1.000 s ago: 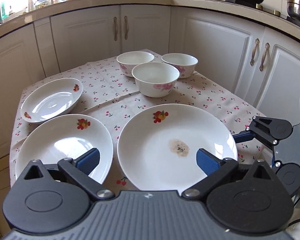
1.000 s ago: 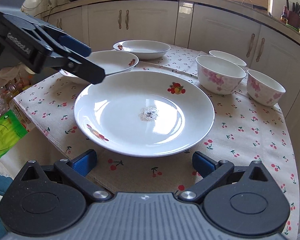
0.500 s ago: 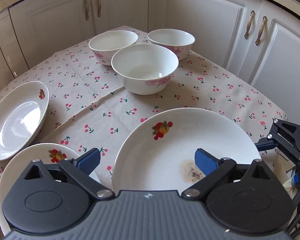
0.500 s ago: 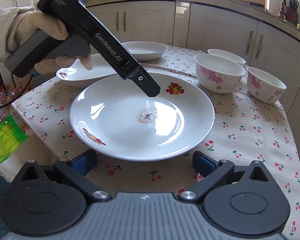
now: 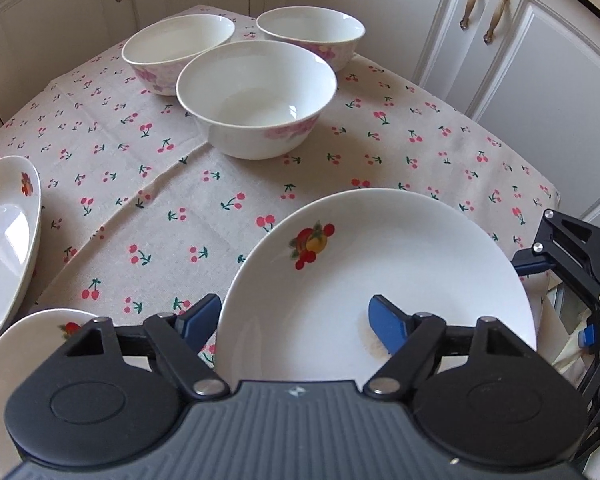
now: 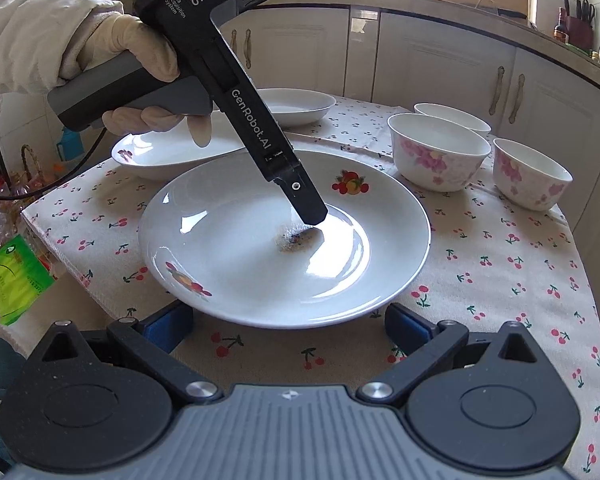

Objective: Organize plates and bowls
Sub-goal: 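Lift the stained plate with the left tool over the other large plate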

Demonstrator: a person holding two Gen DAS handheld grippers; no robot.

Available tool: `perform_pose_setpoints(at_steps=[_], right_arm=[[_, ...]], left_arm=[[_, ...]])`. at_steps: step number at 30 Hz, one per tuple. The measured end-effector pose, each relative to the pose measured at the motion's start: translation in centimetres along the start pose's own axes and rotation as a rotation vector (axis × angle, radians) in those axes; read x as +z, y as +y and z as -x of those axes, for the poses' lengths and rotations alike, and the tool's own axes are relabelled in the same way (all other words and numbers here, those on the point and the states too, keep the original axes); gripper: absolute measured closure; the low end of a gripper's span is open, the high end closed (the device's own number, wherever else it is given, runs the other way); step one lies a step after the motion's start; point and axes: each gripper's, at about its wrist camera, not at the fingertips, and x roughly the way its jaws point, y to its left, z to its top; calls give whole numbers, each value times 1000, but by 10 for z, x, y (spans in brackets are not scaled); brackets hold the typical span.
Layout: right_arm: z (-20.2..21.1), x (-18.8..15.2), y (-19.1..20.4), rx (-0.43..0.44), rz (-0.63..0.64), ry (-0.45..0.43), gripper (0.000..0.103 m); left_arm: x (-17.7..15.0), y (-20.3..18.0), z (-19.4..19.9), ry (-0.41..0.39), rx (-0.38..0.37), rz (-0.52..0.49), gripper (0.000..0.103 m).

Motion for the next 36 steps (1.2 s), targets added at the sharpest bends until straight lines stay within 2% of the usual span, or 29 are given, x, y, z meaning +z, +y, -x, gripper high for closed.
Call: perform_pose_setpoints(at_steps=[9, 27, 36], right_arm=[[-4, 4, 2, 3, 17, 11, 0], [-4, 10, 2, 1, 12, 51, 0], [0, 15, 0, -1, 17, 53, 0]], left_arm=[[2, 4, 0, 21, -56, 0, 28], [0, 2, 2, 13, -61, -18, 28], [3, 1, 14, -18, -67, -13, 28]])
